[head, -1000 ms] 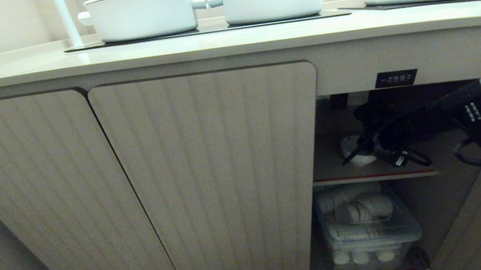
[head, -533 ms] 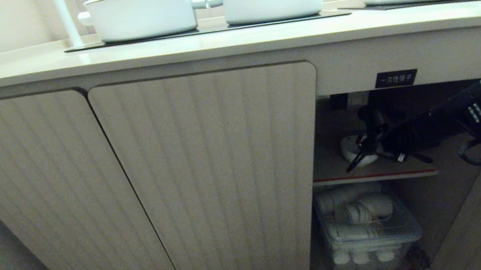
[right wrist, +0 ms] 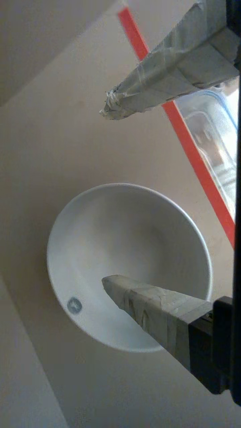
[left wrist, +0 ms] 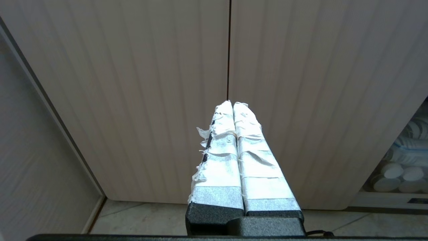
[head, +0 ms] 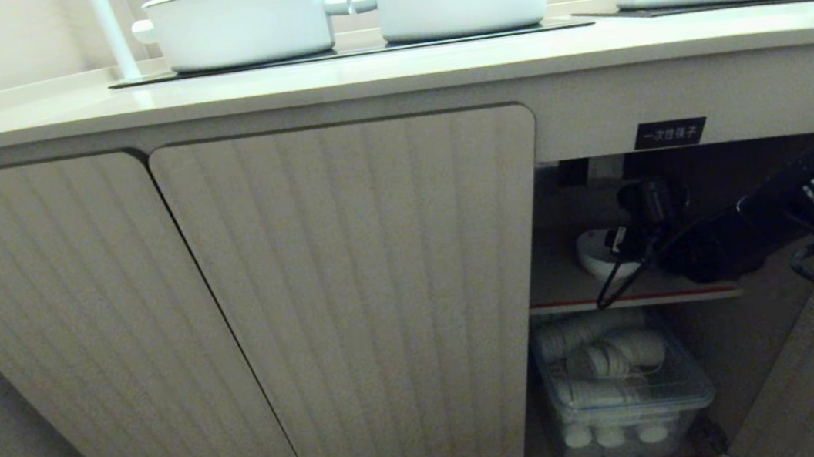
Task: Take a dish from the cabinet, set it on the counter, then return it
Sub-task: Put it back into the cabinet, then close the cabinet door
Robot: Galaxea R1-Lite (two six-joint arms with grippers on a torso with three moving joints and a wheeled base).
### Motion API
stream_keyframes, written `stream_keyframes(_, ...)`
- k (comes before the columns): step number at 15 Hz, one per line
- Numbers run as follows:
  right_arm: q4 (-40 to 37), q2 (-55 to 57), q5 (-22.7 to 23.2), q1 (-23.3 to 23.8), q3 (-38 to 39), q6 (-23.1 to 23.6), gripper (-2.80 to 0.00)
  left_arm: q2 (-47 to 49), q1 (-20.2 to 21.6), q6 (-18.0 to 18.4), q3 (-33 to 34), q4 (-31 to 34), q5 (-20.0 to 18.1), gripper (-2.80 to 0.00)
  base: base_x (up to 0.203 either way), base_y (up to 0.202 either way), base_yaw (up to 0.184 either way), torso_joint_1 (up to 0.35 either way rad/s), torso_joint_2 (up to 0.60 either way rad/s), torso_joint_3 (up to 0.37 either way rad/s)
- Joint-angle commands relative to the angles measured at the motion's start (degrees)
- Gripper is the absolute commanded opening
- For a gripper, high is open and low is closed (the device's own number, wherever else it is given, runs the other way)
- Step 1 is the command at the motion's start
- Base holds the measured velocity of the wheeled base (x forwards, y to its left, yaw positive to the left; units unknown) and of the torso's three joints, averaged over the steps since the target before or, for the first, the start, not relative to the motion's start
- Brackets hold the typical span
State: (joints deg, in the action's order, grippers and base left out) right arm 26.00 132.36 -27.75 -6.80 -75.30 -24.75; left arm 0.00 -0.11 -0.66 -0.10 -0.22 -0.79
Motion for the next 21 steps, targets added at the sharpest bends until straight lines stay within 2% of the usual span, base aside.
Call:
stream_keyframes(1,2.5,-1.2,0.0,-0.1,1.9,1.3,0.0,0.0,0.0,0.0,0.0,0.0,0.0,-2.8,0.0,0.0,0.0,0.0,0.0,0.0)
stream_keyframes(5,5.8,-2.4,0.1,0.0,4.4,3.6,0.0,0.0,0.0,0.0,0.0,0.0,0.0,-2.8,0.0,0.0,0.0,0.0,0.0,0.0)
stream_keyframes(14,19.7,-6.3,0.4,-0.8,17.5,12.8,0.0,0.0,0.0,0.0,0.0,0.0,0.0,-2.8,0.0,0.0,0.0,0.0,0.0,0.0)
stream_keyframes(15,21.0,-6.5,0.4,-1.1,18.6,12.9,-2.8,0.0,0.1,0.0,0.0,0.0,0.0,-2.8,0.0,0.0,0.0,0.0,0.0,0.0)
stream_keyframes(21,25.9,-8.6,0.4,-1.7,23.6,15.0,-2.8,0.0,0.0,0.0,0.0,0.0,0.0,-2.8,0.0,0.0,0.0,0.0,0.0,0.0)
